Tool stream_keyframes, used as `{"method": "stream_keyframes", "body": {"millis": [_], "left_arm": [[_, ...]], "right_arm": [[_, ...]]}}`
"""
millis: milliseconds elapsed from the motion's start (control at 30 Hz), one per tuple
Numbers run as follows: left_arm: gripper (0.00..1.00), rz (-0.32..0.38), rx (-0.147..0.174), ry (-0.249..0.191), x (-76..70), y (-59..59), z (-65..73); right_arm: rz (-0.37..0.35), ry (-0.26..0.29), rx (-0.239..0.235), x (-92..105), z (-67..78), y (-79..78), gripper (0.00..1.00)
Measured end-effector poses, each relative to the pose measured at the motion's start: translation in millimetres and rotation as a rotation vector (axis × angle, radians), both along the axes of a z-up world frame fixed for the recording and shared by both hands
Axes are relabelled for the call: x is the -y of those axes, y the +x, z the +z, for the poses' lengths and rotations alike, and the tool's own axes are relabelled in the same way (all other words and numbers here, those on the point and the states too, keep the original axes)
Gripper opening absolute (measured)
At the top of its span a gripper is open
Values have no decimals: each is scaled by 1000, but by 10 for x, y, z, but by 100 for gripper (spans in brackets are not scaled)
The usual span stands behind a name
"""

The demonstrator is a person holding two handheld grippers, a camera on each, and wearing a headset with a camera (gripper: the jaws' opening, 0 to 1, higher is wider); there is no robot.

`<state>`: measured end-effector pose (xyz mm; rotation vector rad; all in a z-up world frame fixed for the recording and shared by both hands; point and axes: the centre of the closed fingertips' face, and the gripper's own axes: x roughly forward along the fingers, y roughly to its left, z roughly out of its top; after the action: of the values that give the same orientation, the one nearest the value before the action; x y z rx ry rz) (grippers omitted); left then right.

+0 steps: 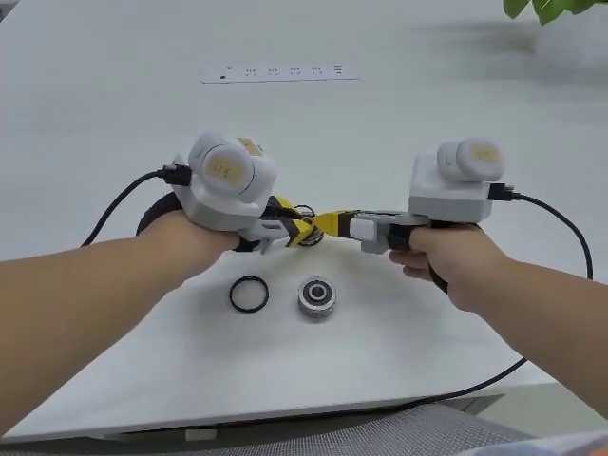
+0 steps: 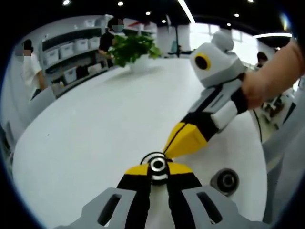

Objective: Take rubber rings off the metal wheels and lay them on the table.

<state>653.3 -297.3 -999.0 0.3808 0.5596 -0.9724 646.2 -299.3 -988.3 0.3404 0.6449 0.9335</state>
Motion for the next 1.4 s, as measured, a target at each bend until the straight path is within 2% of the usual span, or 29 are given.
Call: {"method": "stream_keyframes", "body": {"millis": [400,567,933,1033,1167,1400], "left_arm": [[16,-15,-11,1,-5,-16,15],[16,-21,-13,-13,0,-41,59],[23,-52,1,-59,-13,-142,266],[25,-54,5,-88,-21,-178,357],[29,-61,11,-101,-40,-228,425],[36,-57,29,-128,-151,-295,551]], "right_arm": [[-10,-14,-8,-3,-27,13,0],[-9,-13,-10,-6,-14,0,0],[-4,-2,-12,-12,55,-28,0],[-1,2,-9,-17,89,-32,0],[5,13,-7,-28,153,-45,0],[19,30,-2,-79,246,-85,0]]}}
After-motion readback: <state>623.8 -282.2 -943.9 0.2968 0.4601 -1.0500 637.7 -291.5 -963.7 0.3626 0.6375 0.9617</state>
